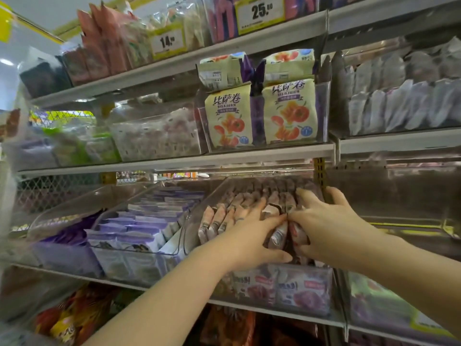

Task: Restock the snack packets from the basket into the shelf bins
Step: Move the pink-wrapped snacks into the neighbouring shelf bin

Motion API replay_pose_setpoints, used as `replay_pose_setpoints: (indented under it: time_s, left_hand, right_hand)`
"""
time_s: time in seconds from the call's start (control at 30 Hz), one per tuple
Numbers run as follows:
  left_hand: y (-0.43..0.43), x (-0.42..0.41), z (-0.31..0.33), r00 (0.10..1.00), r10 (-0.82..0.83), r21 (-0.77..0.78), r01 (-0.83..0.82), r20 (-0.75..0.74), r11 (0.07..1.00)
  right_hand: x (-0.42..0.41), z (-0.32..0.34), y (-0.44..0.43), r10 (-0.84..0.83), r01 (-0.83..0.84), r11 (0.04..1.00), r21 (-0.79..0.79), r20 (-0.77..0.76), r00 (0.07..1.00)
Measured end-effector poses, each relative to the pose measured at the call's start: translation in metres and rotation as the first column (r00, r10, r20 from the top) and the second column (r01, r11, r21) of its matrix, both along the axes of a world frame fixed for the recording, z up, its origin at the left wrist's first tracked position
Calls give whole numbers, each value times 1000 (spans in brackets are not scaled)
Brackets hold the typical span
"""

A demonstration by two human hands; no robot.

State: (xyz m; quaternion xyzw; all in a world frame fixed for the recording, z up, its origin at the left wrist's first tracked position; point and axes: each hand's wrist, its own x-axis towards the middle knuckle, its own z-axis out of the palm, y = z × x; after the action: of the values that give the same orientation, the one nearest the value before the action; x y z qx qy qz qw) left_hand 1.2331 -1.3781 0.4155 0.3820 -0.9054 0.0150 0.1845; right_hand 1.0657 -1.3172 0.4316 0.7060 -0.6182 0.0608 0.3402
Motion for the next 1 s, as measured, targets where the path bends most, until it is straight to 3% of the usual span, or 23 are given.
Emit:
replay_pose_setpoints:
  time_s: [0.1,0.2,0.37,0.47,0.57,0.77,0.87,1.0]
  left_hand:
    - [5,2,4,1000,9,-167,-10,-10,986]
    - [6,4,0,998,-61,-330,54,-10,942]
    - [-3,8,6,965,-182,-119,161,-190,980]
    - [-7,13,11,946,-190,-28,190,-263,981]
    - [-9,11,9,952,-140,-132,107,-274,985]
    - [-8,-2,19,882,-124,-257,4,-454,966]
    - [-14,-2,36,939,-62,-230,-19,-339,973]
    - [-18,-7,45,986,-11,-46,3,-168,999]
  right_hand:
    - [-4,3,2,63,-65,997,-44,-46,997]
    - [-4,6,4,118,-117,993,21,-52,992]
    - [-3,15,5,157,-163,979,119,59,986]
    - [0,4,5,204,-203,979,-8,31,979]
    - [4,-2,0,163,-163,984,-71,-10,987]
    - [2,-1,-4,169,-165,983,-74,54,984]
    - [2,1,-5,155,-152,985,-83,27,988]
    - [9,4,-7,126,-128,987,-102,-28,992]
